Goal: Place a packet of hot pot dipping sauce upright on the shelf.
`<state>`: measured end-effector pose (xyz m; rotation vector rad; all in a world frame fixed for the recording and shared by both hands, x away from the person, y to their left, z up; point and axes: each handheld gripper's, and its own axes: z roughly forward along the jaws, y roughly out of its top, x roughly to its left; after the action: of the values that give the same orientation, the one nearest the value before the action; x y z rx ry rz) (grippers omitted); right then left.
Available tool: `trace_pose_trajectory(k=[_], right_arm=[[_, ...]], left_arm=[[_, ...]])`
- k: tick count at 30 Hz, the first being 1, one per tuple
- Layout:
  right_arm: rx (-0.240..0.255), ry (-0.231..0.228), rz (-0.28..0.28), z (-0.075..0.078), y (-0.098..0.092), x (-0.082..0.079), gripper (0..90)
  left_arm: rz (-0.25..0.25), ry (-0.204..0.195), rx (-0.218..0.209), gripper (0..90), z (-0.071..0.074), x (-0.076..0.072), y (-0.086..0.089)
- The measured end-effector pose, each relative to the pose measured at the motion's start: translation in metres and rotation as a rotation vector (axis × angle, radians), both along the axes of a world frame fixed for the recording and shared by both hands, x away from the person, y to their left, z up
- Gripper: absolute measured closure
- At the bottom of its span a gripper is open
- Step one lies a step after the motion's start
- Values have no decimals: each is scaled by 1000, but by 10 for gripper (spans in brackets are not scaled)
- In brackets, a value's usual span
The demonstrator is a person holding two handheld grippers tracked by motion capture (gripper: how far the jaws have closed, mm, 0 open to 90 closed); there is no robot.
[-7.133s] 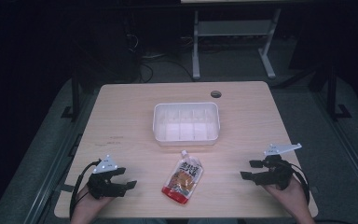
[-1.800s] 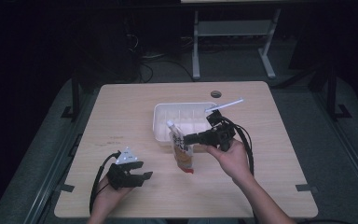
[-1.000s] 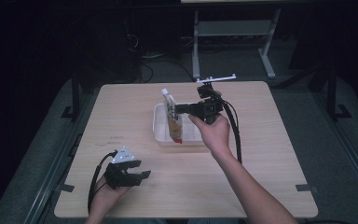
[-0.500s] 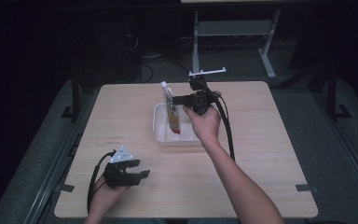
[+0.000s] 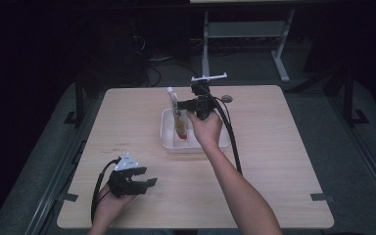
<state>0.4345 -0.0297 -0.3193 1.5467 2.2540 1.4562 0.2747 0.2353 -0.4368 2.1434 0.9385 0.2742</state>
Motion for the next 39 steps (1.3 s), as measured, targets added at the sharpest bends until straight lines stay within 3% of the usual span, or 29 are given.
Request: trace_pose_trajectory(k=[25,39], right_arm=[[-52,13,-12,-18,10,8,873],[-46,49,-26,-34,-1,10,850]], left_arm=[[3,2,7,372,-2,1,-2],[20,2,6,362,-2,1,0]])
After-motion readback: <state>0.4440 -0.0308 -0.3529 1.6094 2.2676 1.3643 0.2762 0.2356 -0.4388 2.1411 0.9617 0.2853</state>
